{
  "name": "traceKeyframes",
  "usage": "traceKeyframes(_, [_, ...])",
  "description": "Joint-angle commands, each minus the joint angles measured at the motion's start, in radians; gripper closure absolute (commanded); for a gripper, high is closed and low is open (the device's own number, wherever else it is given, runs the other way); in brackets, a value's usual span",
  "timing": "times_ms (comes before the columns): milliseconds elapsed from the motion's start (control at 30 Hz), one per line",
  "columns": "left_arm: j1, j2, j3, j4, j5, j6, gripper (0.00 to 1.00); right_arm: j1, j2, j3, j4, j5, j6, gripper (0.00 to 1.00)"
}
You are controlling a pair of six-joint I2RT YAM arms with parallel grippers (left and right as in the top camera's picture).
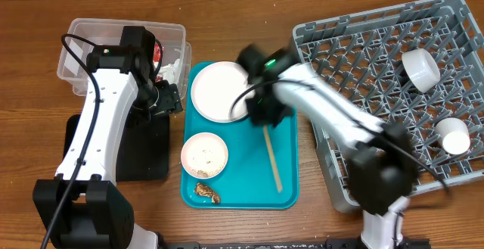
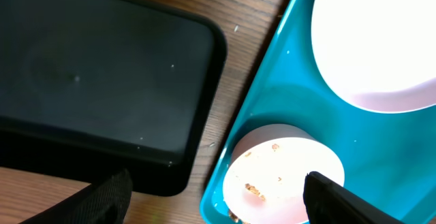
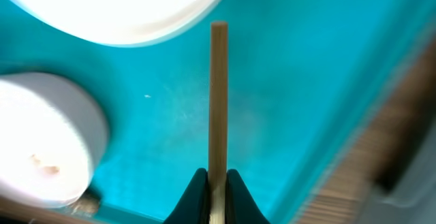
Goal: Sort waste into correct bins and load items into the dishwasher
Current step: 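Grasp the second chopstick and lower it into the dish rack, then grasp the small white rice bowl with the left gripper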
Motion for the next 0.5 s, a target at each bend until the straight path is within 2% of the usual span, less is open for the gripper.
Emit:
traceKeyframes(0, [0.006,-0.023,0.015,0.006,0.028,-0.006,0.18,-0.105,-0.179,0.102,-0.053,0.024,-0.216,0.96])
traceKeyframes(267, [-0.021,-0.023,0.015,0.027,0.092,-0.007,0.19,-0.317,-0.235,0.103,-0.196,0.059,-0.347,0.96])
traceKeyframes(467, [-0.1,-0.023,0.015,0.027,0.109,-0.007,0.19,-0.366,-0.233,-0.063,-0.134,0.059,-0.347,0.96])
